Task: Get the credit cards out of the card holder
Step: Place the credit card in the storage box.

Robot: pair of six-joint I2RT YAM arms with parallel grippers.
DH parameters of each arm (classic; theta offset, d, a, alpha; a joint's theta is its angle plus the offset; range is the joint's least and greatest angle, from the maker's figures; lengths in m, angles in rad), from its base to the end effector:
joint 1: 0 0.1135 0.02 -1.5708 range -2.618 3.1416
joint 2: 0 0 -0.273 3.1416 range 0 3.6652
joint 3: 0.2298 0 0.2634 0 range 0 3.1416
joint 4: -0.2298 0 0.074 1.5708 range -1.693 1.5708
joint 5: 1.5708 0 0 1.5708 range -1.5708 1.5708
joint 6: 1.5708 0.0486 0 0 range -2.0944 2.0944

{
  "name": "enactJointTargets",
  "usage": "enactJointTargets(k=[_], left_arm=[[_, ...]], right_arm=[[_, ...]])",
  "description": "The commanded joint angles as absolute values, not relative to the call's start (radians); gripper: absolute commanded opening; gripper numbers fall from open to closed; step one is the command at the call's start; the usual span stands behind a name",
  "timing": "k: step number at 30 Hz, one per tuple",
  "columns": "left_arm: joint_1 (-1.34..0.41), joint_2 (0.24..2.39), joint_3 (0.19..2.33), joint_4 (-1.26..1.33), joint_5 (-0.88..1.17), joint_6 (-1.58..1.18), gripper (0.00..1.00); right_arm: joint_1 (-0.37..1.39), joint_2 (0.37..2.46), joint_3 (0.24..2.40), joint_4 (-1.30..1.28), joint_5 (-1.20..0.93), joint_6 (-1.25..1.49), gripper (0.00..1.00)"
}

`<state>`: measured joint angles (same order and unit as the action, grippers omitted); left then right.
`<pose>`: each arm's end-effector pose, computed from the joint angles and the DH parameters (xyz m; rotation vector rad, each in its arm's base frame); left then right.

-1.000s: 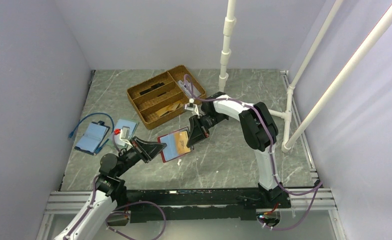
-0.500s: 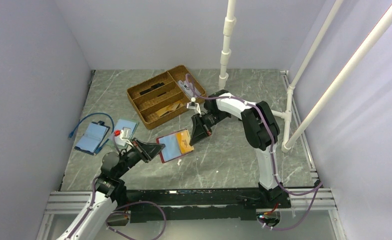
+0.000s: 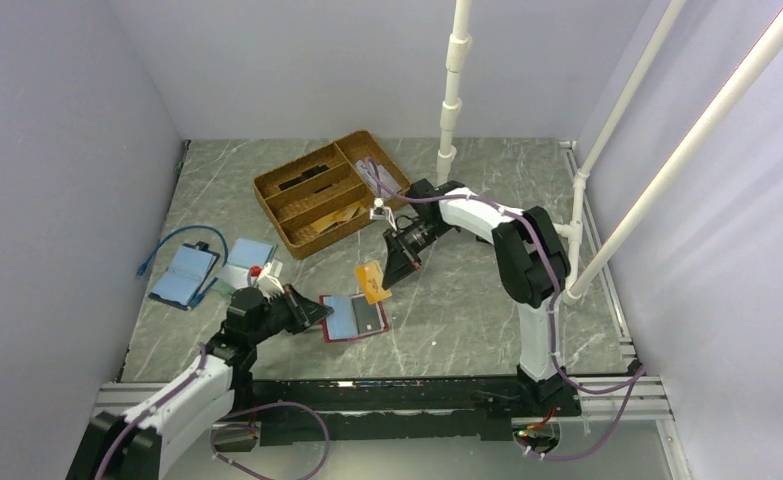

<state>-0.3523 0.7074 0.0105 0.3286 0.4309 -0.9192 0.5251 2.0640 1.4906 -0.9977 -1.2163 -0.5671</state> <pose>0.1412 -0.0735 0.1298 -0.2842 2.1012 -1.2233 0.3209 0.2386 0.1744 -1.3288 2.1870 1.7811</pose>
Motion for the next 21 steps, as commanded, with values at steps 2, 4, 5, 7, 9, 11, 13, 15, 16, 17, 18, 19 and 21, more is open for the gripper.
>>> enactJointTargets(k=[2,4,5,7,9,11,13,15,16,17,18,19,21], left_arm=[[-0.35,0.89,0.052,0.413,0.418,-0.869,0.0],[-0.35,0.933,0.081,0.376,0.384,-0.854,0.0],[-0.35,0.947,0.094,0.351,0.37,-0.844,0.0],[-0.35,0.967,0.118,0.296,0.348,-0.832,0.0],[-0.35,0.961,0.133,0.248,0.326,-0.83,0.08],[-0.35,0.931,0.137,0.198,0.3,-0.837,0.19],[-0.35,0.877,0.144,0.124,0.27,-0.835,0.37],[-0.35,0.801,0.158,0.021,0.236,-0.825,0.53],[-0.35,0.761,0.167,-0.041,0.215,-0.819,0.6],[-0.35,0.716,0.176,-0.095,0.195,-0.813,0.65],[-0.35,0.662,0.183,-0.146,0.175,-0.808,0.69],[-0.35,0.633,0.19,-0.189,0.159,-0.806,0.72],[-0.35,0.562,0.193,-0.252,0.14,-0.813,0.73]], right_arm=[[0.53,1.904,1.557,-0.874,-0.905,-0.509,0.0],[0.54,1.898,1.64,-0.89,-0.738,-0.552,0.0],[0.547,1.907,1.691,-0.9,-0.658,-0.587,0.0],[0.562,1.95,1.814,-0.937,-0.524,-0.658,0.0],[0.58,2.033,1.964,-0.995,-0.431,-0.731,0.0],[0.61,2.1,2.092,-1.024,-0.335,-0.793,0.0],[0.644,2.155,2.174,-1.017,-0.224,-0.848,0.0],[0.672,2.202,2.231,-1.006,-0.151,-0.898,0.0],[0.685,2.227,2.257,-1.004,-0.121,-0.914,0.0],[0.695,2.251,2.287,-1.004,-0.095,-0.927,0.0],[0.704,2.276,2.313,-1.005,-0.075,-0.936,0.0],[0.711,2.295,2.343,-1.003,-0.059,-0.946,0.0],[0.723,2.324,2.361,-0.991,-0.03,-0.962,0.0]])
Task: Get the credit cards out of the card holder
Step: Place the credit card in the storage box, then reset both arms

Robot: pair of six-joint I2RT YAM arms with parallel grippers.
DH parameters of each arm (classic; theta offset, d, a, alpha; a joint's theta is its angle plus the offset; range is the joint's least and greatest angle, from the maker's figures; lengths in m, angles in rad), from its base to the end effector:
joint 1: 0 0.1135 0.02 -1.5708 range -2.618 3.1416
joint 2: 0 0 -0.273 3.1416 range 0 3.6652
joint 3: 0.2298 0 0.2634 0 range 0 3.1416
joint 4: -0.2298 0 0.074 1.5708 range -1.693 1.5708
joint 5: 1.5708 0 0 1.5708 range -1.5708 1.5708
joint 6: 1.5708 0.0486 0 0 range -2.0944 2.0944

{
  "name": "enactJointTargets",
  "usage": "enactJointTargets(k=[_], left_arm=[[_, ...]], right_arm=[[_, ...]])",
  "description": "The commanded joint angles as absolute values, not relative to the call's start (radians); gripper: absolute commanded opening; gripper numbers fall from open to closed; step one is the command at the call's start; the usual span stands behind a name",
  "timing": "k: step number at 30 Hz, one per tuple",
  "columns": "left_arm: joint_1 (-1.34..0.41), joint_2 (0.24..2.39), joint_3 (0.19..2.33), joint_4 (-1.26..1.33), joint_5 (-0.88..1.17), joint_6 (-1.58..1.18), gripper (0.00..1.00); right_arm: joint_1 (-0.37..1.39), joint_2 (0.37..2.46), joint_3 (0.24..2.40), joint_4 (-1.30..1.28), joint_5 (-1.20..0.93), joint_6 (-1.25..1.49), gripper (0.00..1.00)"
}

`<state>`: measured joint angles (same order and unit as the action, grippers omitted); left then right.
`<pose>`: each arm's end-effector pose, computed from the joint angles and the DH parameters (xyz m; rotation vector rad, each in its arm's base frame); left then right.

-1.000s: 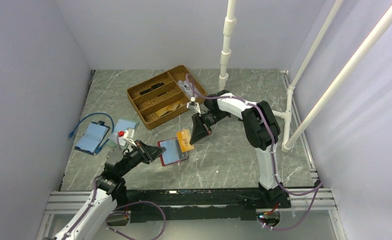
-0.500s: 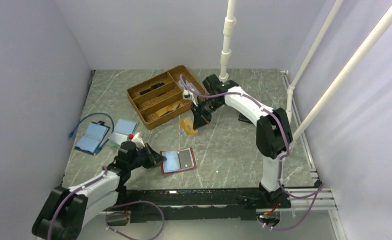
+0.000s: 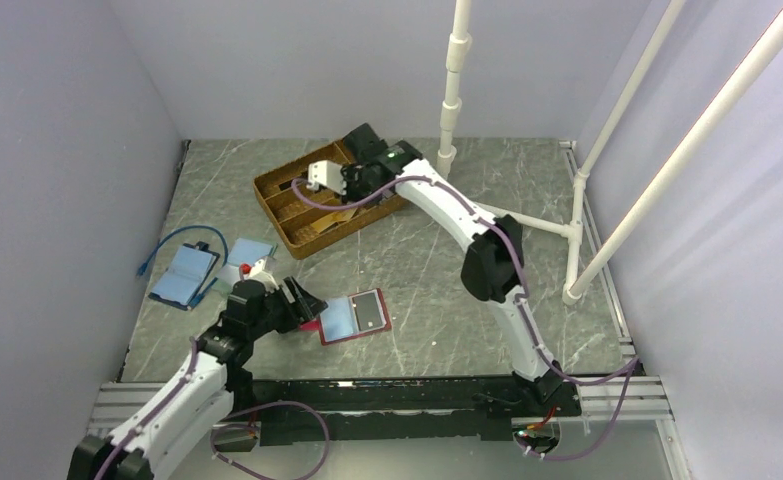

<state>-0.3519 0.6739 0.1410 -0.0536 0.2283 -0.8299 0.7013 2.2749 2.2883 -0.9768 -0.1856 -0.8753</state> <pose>0.1456 -0.0652 0.1381 -0.4046 2.2540 -0.9004 0.3929 0.3436 0.2850 -1.8365 1.7223 0.1648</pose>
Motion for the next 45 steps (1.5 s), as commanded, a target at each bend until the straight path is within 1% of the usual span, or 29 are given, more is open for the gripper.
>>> enactJointTargets(k=[1,7,15,20,22,23,24,26,28,29,30,35,37,39,40,42,44,45], left_arm=[[-0.35,0.529,0.194,-0.273,0.135,-0.816,0.73],[-0.35,0.407,0.214,-0.383,0.119,-0.819,0.73],[-0.35,0.37,0.226,-0.416,0.116,-0.821,0.73],[-0.35,0.364,0.231,-0.419,0.116,-0.822,0.72],[-0.35,0.36,0.231,-0.423,0.116,-0.822,0.73],[-0.35,0.357,0.232,-0.424,0.114,-0.823,0.73],[-0.35,0.354,0.232,-0.425,0.115,-0.824,0.73],[-0.35,0.346,0.231,-0.428,0.114,-0.825,0.73],[-0.35,0.341,0.23,-0.43,0.114,-0.829,0.73],[-0.35,0.337,0.231,-0.431,0.114,-0.83,0.73],[-0.35,0.335,0.232,-0.43,0.114,-0.83,0.73],[-0.35,0.329,0.237,-0.426,0.113,-0.836,0.73],[-0.35,0.323,0.235,-0.418,0.116,-0.842,0.78],[-0.35,0.32,0.234,-0.415,0.116,-0.858,0.89],[-0.35,0.318,0.233,-0.411,0.117,-0.865,0.92],[-0.349,0.322,0.231,-0.408,0.118,-0.879,0.94],[-0.35,0.332,0.238,-0.41,0.125,-0.88,0.94],[-0.35,0.339,0.244,-0.412,0.129,-0.879,0.94]], right_arm=[[0.729,2.331,2.359,-0.981,-0.015,-0.971,0.0],[0.756,2.368,2.327,-0.93,0.073,-1.027,0.0],[0.792,2.37,2.294,-0.954,0.046,-1.092,0.03],[0.802,2.404,2.341,-0.974,0.049,-1.108,0.04],[0.802,2.42,2.35,-0.929,0.098,-1.082,0.08],[0.802,2.426,2.349,-0.863,0.137,-1.061,0.1],[0.8,2.432,2.354,-0.829,0.166,-1.047,0.11],[0.795,2.439,2.372,-0.76,0.224,-0.998,0.17],[0.788,2.431,2.373,-0.708,0.242,-0.968,0.21],[0.785,2.424,2.371,-0.689,0.248,-0.958,0.26],[0.783,2.416,2.368,-0.669,0.257,-0.942,0.28],[0.774,2.345,2.318,-0.618,0.266,-0.861,0.31],[0.77,2.295,2.285,-0.64,0.223,-0.804,0.33],[0.764,2.23,2.246,-0.694,0.125,-0.728,0.37],[0.759,2.192,2.217,-0.733,0.059,-0.686,0.39],[0.743,2.115,2.139,-0.788,-0.111,-0.616,0.4],[0.72,2.007,2.027,-0.811,-0.301,-0.563,0.42],[0.709,1.96,1.958,-0.81,-0.384,-0.546,0.45]])
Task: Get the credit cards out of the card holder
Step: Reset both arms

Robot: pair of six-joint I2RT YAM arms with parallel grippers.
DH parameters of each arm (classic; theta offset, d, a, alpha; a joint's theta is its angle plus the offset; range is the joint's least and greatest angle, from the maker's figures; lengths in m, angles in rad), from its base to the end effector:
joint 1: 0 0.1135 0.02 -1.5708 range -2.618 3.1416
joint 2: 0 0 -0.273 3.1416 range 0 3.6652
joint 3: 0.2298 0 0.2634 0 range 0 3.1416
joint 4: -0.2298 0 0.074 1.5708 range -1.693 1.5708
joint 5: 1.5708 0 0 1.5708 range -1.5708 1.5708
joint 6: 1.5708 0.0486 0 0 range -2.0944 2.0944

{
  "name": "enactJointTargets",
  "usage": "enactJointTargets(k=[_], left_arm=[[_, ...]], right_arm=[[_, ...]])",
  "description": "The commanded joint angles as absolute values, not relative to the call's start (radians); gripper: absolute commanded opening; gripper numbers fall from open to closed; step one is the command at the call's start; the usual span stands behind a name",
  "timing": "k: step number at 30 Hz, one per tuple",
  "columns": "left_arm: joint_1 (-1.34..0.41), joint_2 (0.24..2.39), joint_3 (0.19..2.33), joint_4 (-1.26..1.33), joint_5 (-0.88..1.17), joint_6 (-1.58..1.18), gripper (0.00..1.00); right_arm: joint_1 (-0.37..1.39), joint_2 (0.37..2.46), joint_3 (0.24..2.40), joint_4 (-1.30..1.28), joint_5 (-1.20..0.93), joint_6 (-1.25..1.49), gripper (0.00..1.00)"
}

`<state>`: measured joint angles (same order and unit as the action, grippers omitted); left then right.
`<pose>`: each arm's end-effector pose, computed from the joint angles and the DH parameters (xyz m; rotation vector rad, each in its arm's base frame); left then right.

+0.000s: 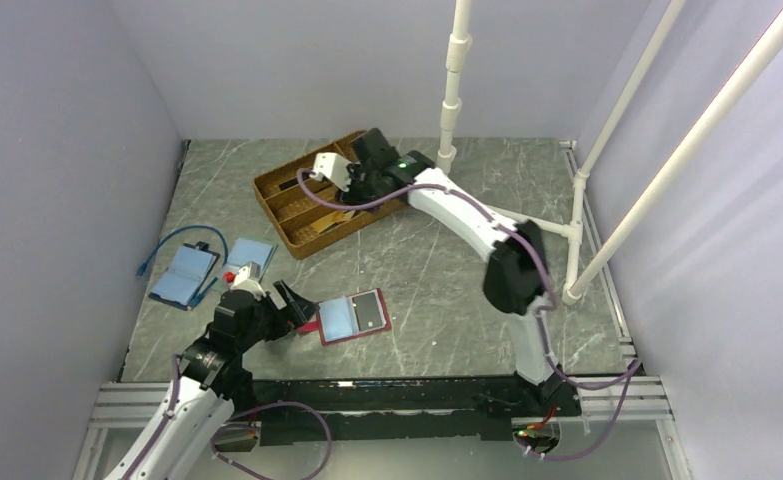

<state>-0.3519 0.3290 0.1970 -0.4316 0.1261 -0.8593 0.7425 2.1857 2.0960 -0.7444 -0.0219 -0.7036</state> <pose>0.1172 -0.0495 0.1621 -0.4886 2.1961 -0.8219 0.3829 0.3528 0.2825 -1.5990 1.7966 0.0444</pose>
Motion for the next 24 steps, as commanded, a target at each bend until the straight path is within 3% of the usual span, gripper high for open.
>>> enactJointTargets(k=[1,5,12,17,24], left_arm=[[-0.35,0.346,0.253,-0.417,0.131,-0.88,0.93],[-0.35,0.369,0.273,-0.419,0.152,-0.89,0.92],[-0.35,0.423,0.292,-0.451,0.179,-0.943,0.92],[-0.351,0.483,0.339,-0.518,0.199,-0.956,0.92],[-0.351,0.581,0.4,-0.535,0.231,-0.941,0.9]], right_arm=[[0.697,1.907,1.891,-0.8,-0.453,-0.532,0.49],[0.655,1.699,1.606,-0.754,-0.668,-0.533,0.65],[0.492,1.337,1.214,-0.623,-0.843,-0.544,0.98],[0.317,1.223,1.101,-0.59,-0.958,-0.517,1.0],[0.252,1.186,1.041,-0.485,-0.952,-0.372,1.0]])
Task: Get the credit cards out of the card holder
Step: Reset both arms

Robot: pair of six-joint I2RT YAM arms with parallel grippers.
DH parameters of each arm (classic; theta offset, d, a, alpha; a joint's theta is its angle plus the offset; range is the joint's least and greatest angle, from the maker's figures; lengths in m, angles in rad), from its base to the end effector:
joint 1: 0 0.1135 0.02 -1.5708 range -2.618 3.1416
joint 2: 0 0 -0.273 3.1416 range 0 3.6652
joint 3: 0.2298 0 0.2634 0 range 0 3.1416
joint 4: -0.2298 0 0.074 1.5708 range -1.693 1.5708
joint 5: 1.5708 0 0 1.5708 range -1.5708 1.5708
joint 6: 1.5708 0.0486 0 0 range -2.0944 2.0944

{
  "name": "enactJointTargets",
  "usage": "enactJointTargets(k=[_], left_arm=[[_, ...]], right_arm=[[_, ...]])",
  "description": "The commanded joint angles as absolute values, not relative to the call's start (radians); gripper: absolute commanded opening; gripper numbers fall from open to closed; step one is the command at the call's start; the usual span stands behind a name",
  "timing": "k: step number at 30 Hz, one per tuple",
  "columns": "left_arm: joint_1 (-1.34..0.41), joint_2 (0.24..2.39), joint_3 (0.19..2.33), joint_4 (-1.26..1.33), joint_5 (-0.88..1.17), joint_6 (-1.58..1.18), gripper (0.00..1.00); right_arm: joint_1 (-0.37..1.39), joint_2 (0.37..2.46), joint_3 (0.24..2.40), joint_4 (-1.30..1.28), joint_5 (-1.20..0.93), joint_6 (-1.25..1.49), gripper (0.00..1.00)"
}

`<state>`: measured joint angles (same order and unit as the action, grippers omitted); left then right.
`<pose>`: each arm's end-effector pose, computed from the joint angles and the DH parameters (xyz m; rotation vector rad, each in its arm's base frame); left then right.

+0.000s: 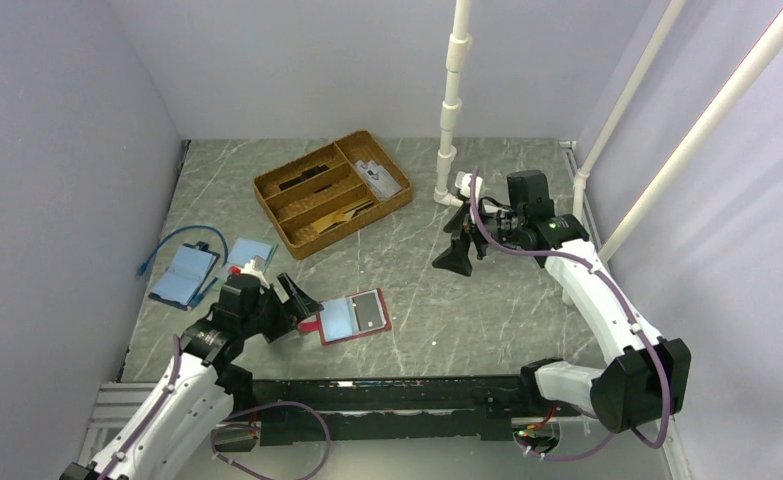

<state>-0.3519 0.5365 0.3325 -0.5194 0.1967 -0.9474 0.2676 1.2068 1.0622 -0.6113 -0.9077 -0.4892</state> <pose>0.1280 -0.0571 0.1793 -0.6127 2.3671 -0.8583 0.2415 0.1059 0.3197 -1.1804 1.7787 0.9131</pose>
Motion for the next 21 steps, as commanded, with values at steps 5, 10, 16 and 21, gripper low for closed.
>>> enactJointTargets(k=[5,10,16,21], left_arm=[[-0.351,0.624,0.49,-0.522,0.264,-0.84,0.9],[-0.351,0.615,0.589,-0.53,0.193,-0.764,0.99],[-0.351,0.6,0.665,-0.537,0.161,-0.714,0.99],[-0.351,0.634,0.755,-0.594,0.169,-0.646,0.99]], right_arm=[[0.232,1.181,1.027,-0.357,-0.835,-0.118,1.0],[0.185,1.155,1.036,-0.333,-0.837,-0.013,1.0],[0.15,1.143,1.06,-0.334,-0.842,0.051,1.0],[0.143,1.137,1.074,-0.35,-0.862,0.025,1.0]])
